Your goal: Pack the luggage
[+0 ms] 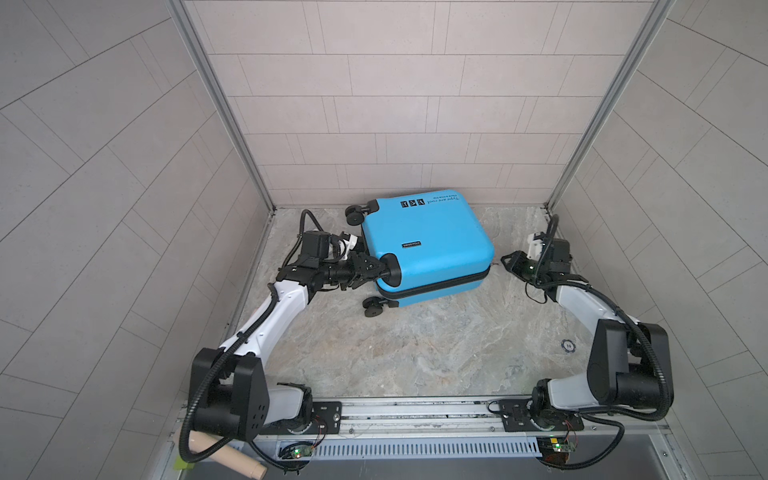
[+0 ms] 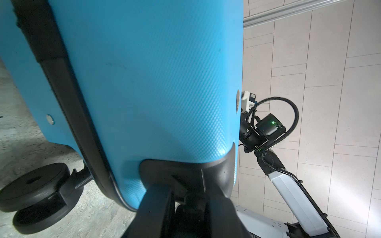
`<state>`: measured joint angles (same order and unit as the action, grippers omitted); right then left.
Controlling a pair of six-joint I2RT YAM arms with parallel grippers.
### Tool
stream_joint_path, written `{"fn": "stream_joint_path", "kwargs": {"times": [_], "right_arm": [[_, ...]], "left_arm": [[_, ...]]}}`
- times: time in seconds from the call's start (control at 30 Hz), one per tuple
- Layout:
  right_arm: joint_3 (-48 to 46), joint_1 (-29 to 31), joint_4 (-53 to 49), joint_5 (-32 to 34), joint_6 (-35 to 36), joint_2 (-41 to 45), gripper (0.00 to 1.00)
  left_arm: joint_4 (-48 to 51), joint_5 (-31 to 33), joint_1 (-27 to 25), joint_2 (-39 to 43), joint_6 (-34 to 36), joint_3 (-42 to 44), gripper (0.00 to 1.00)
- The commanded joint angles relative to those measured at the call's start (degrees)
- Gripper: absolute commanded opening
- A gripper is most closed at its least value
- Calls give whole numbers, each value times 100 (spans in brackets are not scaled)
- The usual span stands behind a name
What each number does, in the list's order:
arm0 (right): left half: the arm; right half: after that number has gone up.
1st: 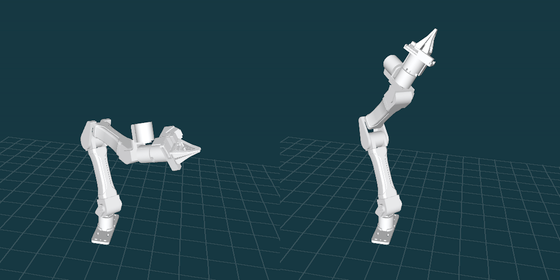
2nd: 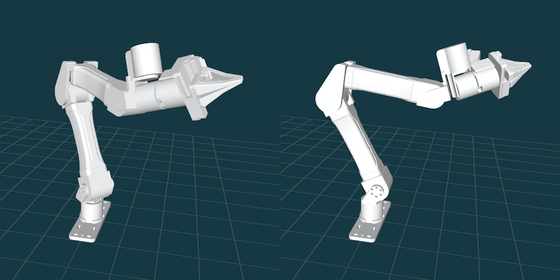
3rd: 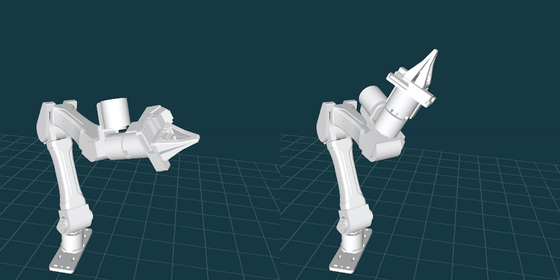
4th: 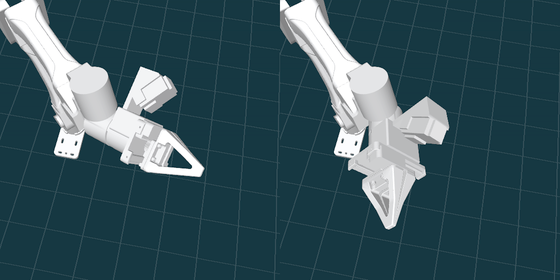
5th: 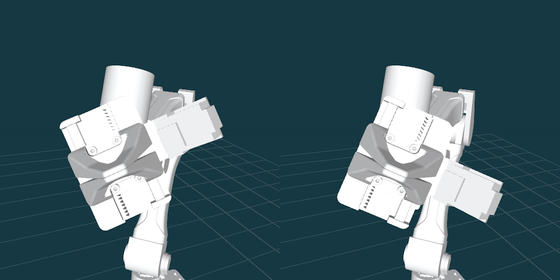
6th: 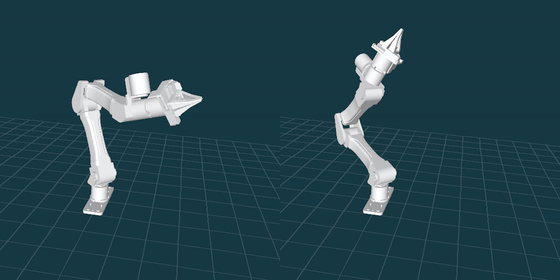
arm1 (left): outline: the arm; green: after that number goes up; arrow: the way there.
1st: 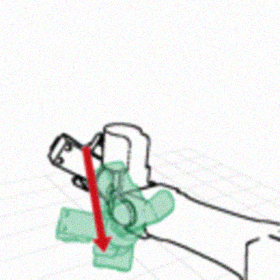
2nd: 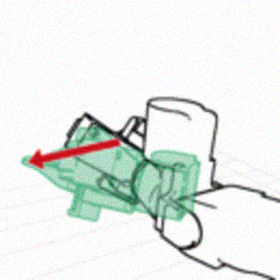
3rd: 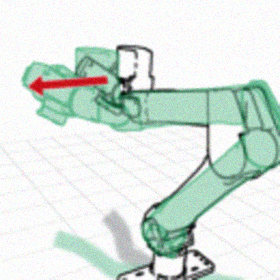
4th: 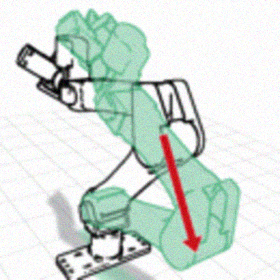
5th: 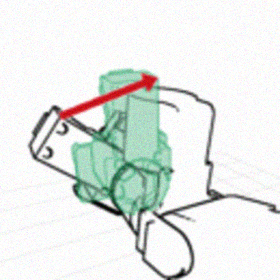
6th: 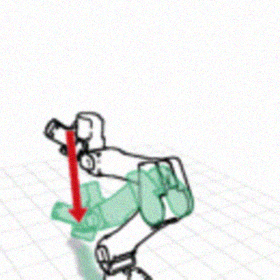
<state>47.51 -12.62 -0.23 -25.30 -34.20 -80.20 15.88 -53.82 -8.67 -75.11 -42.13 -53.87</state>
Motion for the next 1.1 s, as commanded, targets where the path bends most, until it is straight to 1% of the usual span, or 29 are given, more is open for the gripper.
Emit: {"fn": "stream_joint_path", "kwargs": {"times": [0.0, 0.07, 0.1, 0.17, 0.2, 0.23, 0.3, 0.33, 0.43, 0.5, 0.53, 0.57, 0.67, 0.7, 0.73, 0.83, 0.97, 1.07], "right_arm": [[100, -227, -135, 1051, 68, 398, 58], [108, -242, -218, 1093, -48, 439, 63], [139, -246, -229, 1046, -99, 409, 64], [336, -237, -243, 773, -202, 213, 65], [494, -228, -291, 582, -253, 39, 66], [629, -217, -340, 473, -280, -76, 66], [988, -165, -514, 204, -317, -397, 66], [1137, -115, -587, 98, -312, -557, 65], [1432, 45, -731, -74, -268, -847, 65], [1521, 155, -724, -145, -269, -930, 66], [1563, 207, -714, -161, -270, -973, 67], [1603, 241, -694, -196, -279, -1003, 68], [1704, 328, -549, -353, -378, -1113, 70], [1741, 342, -474, -422, -430, -1151, 71], [1784, 364, -395, -499, -500, -1204, 72], [1920, 453, -161, -748, -700, -1347, 73], [2071, 672, 118, -1030, -969, -1571, 75], [2019, 814, 372, -1137, -1164, -1661, 77]], "left_arm": [[788, 1331, 243, 56, 180, -112, 0], [827, 1345, 242, 24, 244, -137, 0], [836, 1373, 242, 12, 271, -167, 0], [864, 1424, 251, -26, 295, -245, 0], [872, 1468, 251, -43, 296, -304, 2], [888, 1499, 249, -60, 299, -345, 11], [899, 1554, 251, -67, 258, -448, 47], [893, 1596, 251, -39, 216, -483, 58], [961, 1797, 248, 170, 137, -595, 76], [1121, 2013, 248, 366, 129, -708, 84], [1186, 2139, 251, 491, 90, -759, 85], [1185, 2259, 251, 616, 90, -778, 89], [789, 2716, 273, 1042, -347, -638, 94], [724, 2860, 286, 1102, -404, -646, 99], [679, 2938, 294, 1073, -425, -706, 99], [318, 2899, 292, 700, -482, -870, 99], [-797, 2853, 284, 5, -756, -766, 100], [-1386, 2839, 211, -531, -845, -899, 100]]}}
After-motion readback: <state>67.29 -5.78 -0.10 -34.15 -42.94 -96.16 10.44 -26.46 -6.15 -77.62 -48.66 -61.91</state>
